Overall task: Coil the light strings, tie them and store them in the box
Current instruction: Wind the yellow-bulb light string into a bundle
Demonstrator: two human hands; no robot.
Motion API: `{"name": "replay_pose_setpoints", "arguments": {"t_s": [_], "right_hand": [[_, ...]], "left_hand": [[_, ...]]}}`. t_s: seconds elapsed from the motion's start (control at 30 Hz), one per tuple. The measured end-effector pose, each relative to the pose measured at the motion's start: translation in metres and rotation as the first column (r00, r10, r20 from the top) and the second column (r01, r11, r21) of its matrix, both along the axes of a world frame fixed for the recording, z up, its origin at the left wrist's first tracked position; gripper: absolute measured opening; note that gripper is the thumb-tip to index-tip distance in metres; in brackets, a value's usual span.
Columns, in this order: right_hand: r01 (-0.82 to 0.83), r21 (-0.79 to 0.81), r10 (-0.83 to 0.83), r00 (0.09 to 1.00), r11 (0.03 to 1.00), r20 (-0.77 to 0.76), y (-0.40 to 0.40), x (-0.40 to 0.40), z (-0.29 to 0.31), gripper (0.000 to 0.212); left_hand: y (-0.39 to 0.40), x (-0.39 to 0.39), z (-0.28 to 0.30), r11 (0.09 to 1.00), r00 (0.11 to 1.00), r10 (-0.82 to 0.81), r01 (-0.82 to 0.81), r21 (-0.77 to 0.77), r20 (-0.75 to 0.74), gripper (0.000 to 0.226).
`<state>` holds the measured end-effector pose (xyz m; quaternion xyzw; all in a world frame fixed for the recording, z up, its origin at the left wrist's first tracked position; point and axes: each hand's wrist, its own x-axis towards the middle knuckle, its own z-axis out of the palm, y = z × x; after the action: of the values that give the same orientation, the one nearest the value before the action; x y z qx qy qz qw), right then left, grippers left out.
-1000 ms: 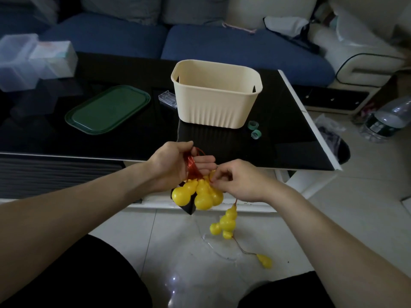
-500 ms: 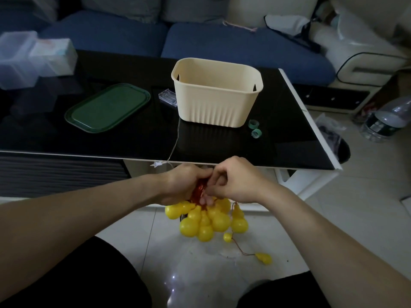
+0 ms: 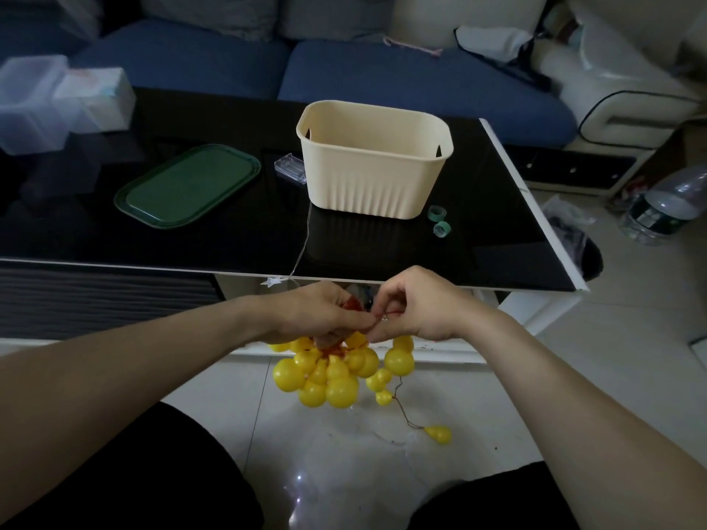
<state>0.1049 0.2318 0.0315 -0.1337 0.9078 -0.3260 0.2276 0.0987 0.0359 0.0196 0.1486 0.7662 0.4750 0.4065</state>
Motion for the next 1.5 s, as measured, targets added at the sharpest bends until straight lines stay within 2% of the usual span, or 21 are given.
{"name": "replay_pose_setpoints", "arguments": {"t_s": [0.2,0.37,0.47,0.57,0.73,0.8,0.9,1.0,1.13,1.3,1.4,1.5], "right_hand": [[-0.032,0.015,0.032,0.999,0.999,-0.030,-0.006,-0.001,-0.005,0.020],[-0.026,-0.006,0.025,0.997,1.000,-0.069,-0.008,-0.003,-0.007,0.015],[-0.026,-0.019,0.023,0.991,0.999,-0.130,-0.008,-0.003,-0.007,0.018],[0.014,-0.071,-0.026,0.985,0.997,-0.169,-0.006,-0.003,-0.007,0.025],[0.051,-0.121,-0.075,0.976,0.991,-0.206,-0.002,-0.003,-0.008,0.015],[0.042,-0.078,-0.054,0.985,0.996,-0.163,0.002,-0.004,-0.009,0.014],[0.039,-0.047,-0.042,0.997,0.998,-0.071,0.007,-0.003,-0.008,0.024],[0.074,-0.148,-0.080,0.996,0.986,-0.039,0.011,0.001,0.002,0.028],[0.160,-0.347,-0.141,0.987,0.924,0.080,0.017,0.004,0.011,0.027],[0.186,-0.306,-0.178,0.983,0.934,0.051,0.020,-0.001,0.008,0.025],[0.188,-0.261,-0.157,0.979,0.947,0.133,0.028,-0.002,0.007,0.029],[0.228,-0.284,-0.169,0.961,0.931,0.218,0.035,-0.003,0.007,0.039]], "left_hand": [[-0.001,0.000,0.001,0.997,0.999,-0.015,0.011,-0.082,-0.045,0.030],[0.000,-0.001,-0.001,0.998,0.993,-0.047,0.050,-0.024,0.108,0.038],[0.001,0.000,0.002,1.000,0.980,-0.020,0.018,0.015,0.199,0.039],[0.002,-0.002,0.005,0.999,0.976,0.011,-0.021,0.043,0.216,0.041],[0.002,-0.001,0.009,0.998,0.977,0.008,-0.021,0.056,0.214,0.040],[0.000,-0.001,0.011,0.997,0.973,-0.006,-0.011,0.071,0.230,0.042],[-0.001,-0.001,0.014,0.997,0.959,0.027,-0.045,0.056,0.283,0.044],[-0.002,0.000,0.016,0.995,0.949,0.087,-0.100,0.030,0.303,0.043],[-0.004,-0.003,0.020,0.987,0.931,0.090,-0.130,0.091,0.355,0.046],[-0.006,-0.005,0.018,0.963,0.912,0.126,-0.208,0.174,0.391,0.045],[-0.009,-0.006,0.017,0.924,0.885,0.177,-0.300,0.236,0.431,0.042],[-0.011,-0.008,0.017,0.869,0.849,0.275,-0.420,0.261,0.451,0.045]]}}
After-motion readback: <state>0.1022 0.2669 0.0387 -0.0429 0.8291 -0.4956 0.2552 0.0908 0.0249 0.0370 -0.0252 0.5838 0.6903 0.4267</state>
